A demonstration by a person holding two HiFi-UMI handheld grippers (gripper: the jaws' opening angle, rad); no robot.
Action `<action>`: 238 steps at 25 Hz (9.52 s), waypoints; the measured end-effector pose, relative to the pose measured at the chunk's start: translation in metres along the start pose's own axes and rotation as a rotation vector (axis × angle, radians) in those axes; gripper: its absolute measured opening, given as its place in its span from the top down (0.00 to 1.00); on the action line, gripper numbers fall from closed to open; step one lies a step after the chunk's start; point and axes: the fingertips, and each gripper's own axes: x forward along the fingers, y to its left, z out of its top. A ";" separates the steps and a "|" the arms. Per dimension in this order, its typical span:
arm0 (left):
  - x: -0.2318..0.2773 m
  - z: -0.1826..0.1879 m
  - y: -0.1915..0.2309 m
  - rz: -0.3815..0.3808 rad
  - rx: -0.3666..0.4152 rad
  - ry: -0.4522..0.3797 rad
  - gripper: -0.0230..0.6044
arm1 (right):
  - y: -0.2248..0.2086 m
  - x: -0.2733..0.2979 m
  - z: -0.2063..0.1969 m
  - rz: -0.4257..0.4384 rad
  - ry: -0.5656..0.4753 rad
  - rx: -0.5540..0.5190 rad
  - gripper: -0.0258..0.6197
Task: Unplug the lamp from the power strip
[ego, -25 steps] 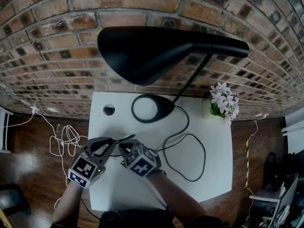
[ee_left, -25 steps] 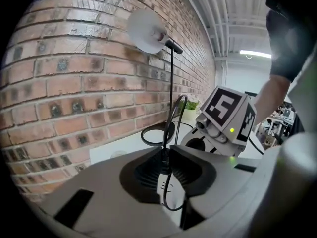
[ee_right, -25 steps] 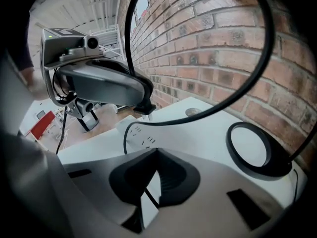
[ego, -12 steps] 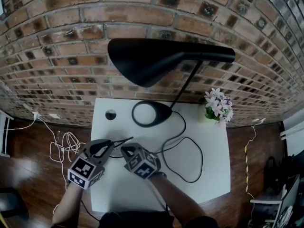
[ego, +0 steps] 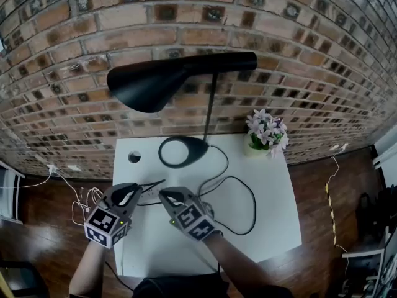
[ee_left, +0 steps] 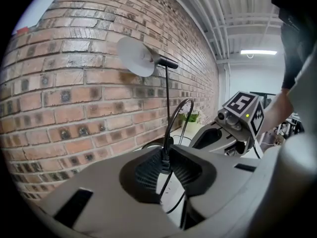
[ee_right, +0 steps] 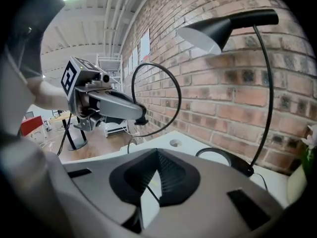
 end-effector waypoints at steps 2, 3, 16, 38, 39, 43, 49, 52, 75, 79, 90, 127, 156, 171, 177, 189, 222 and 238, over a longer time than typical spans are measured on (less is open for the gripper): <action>0.001 0.015 -0.018 -0.002 0.061 0.007 0.86 | 0.004 -0.013 0.000 0.026 -0.008 -0.029 0.96; 0.002 0.020 -0.027 0.004 0.090 0.012 0.85 | 0.004 -0.020 -0.002 0.032 -0.009 -0.044 0.96; 0.018 0.047 -0.070 0.132 0.133 0.043 0.85 | -0.022 -0.095 -0.021 0.056 -0.039 -0.048 0.96; 0.048 0.008 0.056 0.090 0.075 0.006 0.85 | -0.018 -0.024 0.017 0.028 0.014 0.010 0.96; 0.049 0.005 0.064 0.087 0.069 0.004 0.85 | -0.017 -0.015 0.019 0.028 0.017 0.015 0.96; 0.059 -0.003 0.092 0.071 0.028 -0.027 0.85 | -0.013 0.013 0.021 0.036 0.037 0.024 0.96; 0.087 -0.023 0.126 0.048 -0.057 -0.071 0.85 | -0.011 0.039 0.016 0.040 0.068 0.053 0.96; 0.102 -0.040 0.134 0.034 -0.079 -0.049 0.85 | -0.014 0.047 0.014 0.034 0.084 0.066 0.96; 0.147 -0.110 0.149 -0.038 -0.048 0.139 0.85 | -0.020 0.082 0.005 0.058 0.117 0.089 0.96; 0.148 -0.111 0.149 -0.036 -0.044 0.151 0.84 | -0.022 0.080 0.003 0.051 0.120 0.095 0.96; 0.149 -0.113 0.145 -0.040 -0.013 0.165 0.84 | -0.024 0.071 0.001 0.029 0.113 0.111 0.96; 0.066 -0.096 0.165 0.126 -0.032 0.118 0.96 | 0.010 0.043 0.063 0.146 -0.108 0.290 0.97; -0.038 -0.027 0.072 0.298 -0.133 0.039 0.96 | 0.057 -0.022 0.111 0.210 -0.262 0.198 0.96; -0.082 0.035 0.028 0.378 0.011 0.028 0.96 | 0.077 -0.055 0.137 0.297 -0.344 0.134 0.96; -0.116 0.043 0.007 0.428 -0.023 -0.020 0.96 | 0.097 -0.084 0.140 0.366 -0.390 0.140 0.97; -0.163 0.067 -0.044 0.445 0.043 -0.042 0.96 | 0.110 -0.107 0.130 0.407 -0.441 0.248 0.96; -0.340 0.004 -0.047 0.309 -0.101 -0.275 0.96 | 0.300 -0.096 0.176 0.215 -0.366 0.042 0.97; -0.234 0.015 -0.132 -0.059 -0.115 -0.267 0.97 | 0.255 -0.192 0.114 -0.074 -0.344 0.154 0.97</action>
